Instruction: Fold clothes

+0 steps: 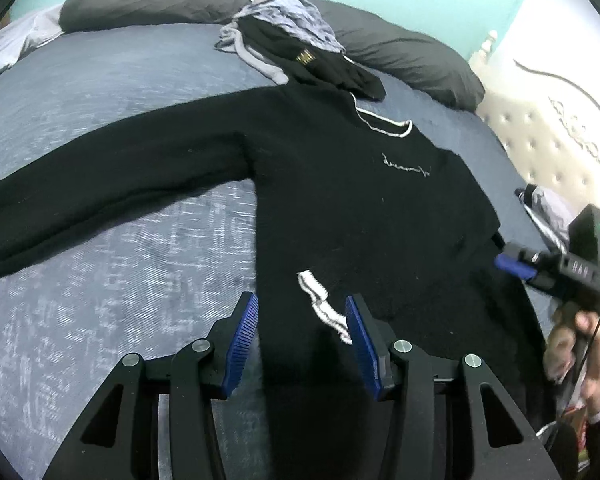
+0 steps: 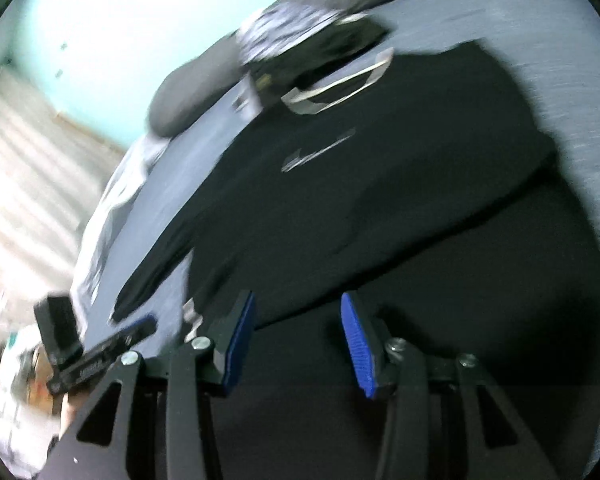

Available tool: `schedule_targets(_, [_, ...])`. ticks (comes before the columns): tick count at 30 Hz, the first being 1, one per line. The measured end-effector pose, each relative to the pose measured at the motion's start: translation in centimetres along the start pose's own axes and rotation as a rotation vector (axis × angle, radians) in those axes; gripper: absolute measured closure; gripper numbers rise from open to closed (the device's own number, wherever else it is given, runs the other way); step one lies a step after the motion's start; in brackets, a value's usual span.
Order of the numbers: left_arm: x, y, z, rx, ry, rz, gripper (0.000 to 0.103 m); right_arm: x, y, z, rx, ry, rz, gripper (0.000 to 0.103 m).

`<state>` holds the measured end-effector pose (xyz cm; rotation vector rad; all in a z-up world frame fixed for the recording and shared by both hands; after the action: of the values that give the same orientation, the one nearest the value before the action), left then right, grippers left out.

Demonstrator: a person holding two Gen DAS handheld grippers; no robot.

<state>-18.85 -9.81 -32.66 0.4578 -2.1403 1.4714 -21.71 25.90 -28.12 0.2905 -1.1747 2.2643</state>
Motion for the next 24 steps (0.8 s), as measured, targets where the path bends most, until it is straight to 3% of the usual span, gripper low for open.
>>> schedule_targets(6, [0.6, 2.3, -0.5, 0.002, 0.014, 0.032, 0.053, 4.3, -4.0, -7.6, -0.207, 0.025, -0.072, 0.058])
schedule_targets(12, [0.2, 3.9, -0.3, 0.019, 0.020, 0.065, 0.053, 6.5, -3.5, -12.3, -0.393, -0.023, -0.041, 0.058])
schedule_targets(24, [-0.1, 4.1, 0.0, 0.020, 0.028, 0.075, 0.053, 7.5, 0.6, -12.3, -0.426, -0.174, 0.028, 0.062])
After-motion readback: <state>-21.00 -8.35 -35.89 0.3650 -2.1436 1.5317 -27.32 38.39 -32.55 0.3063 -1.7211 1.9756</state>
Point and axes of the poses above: each gripper's, at about its wrist camera, not at the fingertips, and y roughly the way its jaws point, z to its left, x to its top, the point moved 3 cm from there along y, roughly the way its jaws point, and after that the axes turned 3 degrees about y, right-handed, at the moved point
